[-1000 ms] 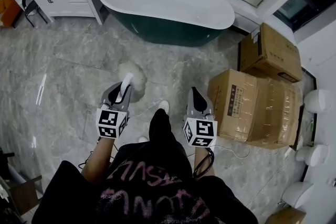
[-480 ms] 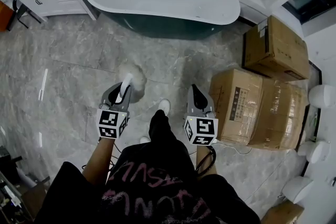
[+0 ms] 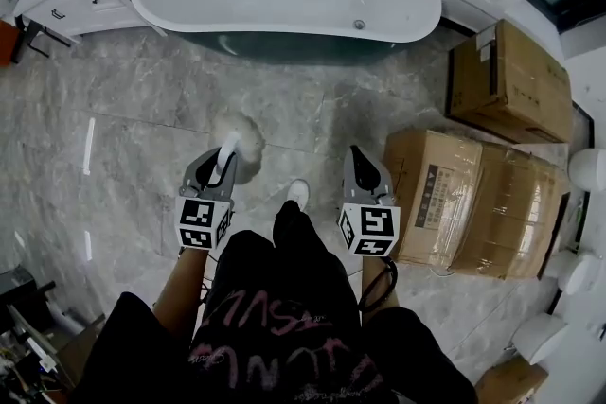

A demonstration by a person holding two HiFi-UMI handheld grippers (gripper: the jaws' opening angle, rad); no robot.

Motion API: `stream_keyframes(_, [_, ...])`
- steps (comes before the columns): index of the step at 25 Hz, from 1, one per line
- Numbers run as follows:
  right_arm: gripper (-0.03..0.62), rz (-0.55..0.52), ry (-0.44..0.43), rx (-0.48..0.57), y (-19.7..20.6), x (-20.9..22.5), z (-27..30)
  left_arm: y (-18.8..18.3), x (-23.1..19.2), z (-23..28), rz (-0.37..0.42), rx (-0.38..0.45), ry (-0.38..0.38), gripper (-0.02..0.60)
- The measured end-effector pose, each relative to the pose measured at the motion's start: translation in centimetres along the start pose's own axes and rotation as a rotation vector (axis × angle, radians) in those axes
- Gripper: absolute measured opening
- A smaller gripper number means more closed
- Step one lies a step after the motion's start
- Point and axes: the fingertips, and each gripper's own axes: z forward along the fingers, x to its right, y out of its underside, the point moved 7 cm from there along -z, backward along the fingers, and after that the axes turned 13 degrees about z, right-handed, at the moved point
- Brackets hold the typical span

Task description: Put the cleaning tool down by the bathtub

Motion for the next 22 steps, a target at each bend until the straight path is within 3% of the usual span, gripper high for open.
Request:
stream_keyframes(11, [0.014,0.034,-0.005,-0.046,-0.6,3.4,3.8,-1.5,-1.9,4.5,0.014,-0.061,-0.025,0.088])
stream_keyframes(22, [0.014,0.069,0.055,-0.075,-0.8,5.7,8.6,-1.1,-5.3,10.8,0.004,-0.092,-0.008,0.087])
